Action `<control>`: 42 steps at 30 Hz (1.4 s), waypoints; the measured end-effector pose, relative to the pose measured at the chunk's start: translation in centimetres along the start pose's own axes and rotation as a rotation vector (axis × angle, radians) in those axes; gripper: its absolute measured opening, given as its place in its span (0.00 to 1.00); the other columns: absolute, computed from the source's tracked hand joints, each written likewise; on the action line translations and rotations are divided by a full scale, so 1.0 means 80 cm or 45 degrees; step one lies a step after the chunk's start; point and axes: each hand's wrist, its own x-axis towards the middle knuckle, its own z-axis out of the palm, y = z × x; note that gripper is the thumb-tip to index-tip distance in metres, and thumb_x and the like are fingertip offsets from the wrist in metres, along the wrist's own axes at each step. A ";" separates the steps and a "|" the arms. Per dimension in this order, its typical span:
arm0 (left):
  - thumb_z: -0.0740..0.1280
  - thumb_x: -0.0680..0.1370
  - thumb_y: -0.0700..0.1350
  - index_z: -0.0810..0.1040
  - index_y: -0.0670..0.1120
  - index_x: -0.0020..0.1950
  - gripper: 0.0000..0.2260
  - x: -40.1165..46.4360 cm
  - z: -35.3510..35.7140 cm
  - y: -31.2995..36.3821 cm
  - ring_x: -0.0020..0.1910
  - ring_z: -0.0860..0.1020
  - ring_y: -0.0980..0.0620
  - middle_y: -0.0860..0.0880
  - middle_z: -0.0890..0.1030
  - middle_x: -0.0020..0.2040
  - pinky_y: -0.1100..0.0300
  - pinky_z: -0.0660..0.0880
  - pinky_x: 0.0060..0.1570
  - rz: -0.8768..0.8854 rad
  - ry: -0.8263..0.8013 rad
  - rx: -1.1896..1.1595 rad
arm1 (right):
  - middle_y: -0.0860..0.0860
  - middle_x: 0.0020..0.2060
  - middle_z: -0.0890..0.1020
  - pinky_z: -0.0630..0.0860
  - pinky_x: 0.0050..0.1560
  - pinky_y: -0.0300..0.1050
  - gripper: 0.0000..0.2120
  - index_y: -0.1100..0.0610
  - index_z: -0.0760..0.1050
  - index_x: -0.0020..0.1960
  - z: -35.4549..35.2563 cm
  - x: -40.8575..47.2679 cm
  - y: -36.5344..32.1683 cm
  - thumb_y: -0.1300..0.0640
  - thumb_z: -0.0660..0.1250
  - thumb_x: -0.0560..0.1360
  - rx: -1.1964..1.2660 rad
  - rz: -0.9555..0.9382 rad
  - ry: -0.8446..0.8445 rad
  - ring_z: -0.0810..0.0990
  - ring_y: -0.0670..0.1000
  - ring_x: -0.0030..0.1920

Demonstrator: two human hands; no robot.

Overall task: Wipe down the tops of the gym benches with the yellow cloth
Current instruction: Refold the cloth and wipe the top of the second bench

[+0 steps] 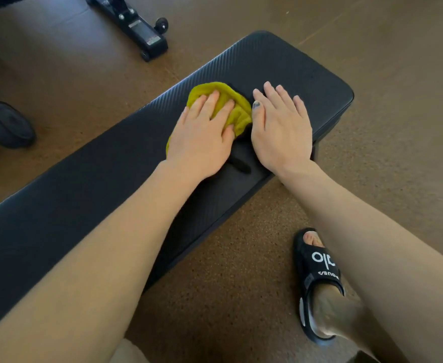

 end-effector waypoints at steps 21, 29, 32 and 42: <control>0.49 0.85 0.54 0.59 0.50 0.83 0.26 -0.045 0.009 0.043 0.82 0.56 0.45 0.46 0.59 0.83 0.44 0.56 0.80 0.152 0.041 -0.001 | 0.53 0.78 0.66 0.54 0.79 0.52 0.24 0.55 0.67 0.78 -0.015 0.019 0.022 0.50 0.47 0.86 0.092 -0.033 -0.098 0.61 0.53 0.79; 0.58 0.84 0.56 0.59 0.50 0.83 0.28 -0.128 0.018 0.060 0.82 0.59 0.44 0.46 0.59 0.83 0.44 0.59 0.79 0.115 0.044 0.092 | 0.50 0.80 0.64 0.52 0.80 0.54 0.24 0.47 0.65 0.79 -0.012 0.035 0.051 0.47 0.47 0.85 -0.063 0.041 -0.022 0.58 0.52 0.80; 0.57 0.84 0.58 0.58 0.48 0.83 0.29 -0.090 0.021 0.076 0.82 0.57 0.42 0.44 0.58 0.84 0.42 0.58 0.79 0.166 0.065 0.136 | 0.51 0.80 0.63 0.52 0.80 0.55 0.24 0.49 0.64 0.79 -0.015 0.035 0.055 0.48 0.48 0.85 -0.088 0.013 -0.075 0.58 0.53 0.81; 0.70 0.80 0.47 0.59 0.45 0.83 0.34 -0.144 0.024 0.074 0.80 0.63 0.42 0.43 0.61 0.82 0.44 0.65 0.77 0.250 0.089 0.205 | 0.49 0.82 0.58 0.47 0.80 0.60 0.25 0.45 0.61 0.80 -0.037 0.052 0.119 0.45 0.47 0.85 -0.033 0.091 -0.193 0.52 0.54 0.82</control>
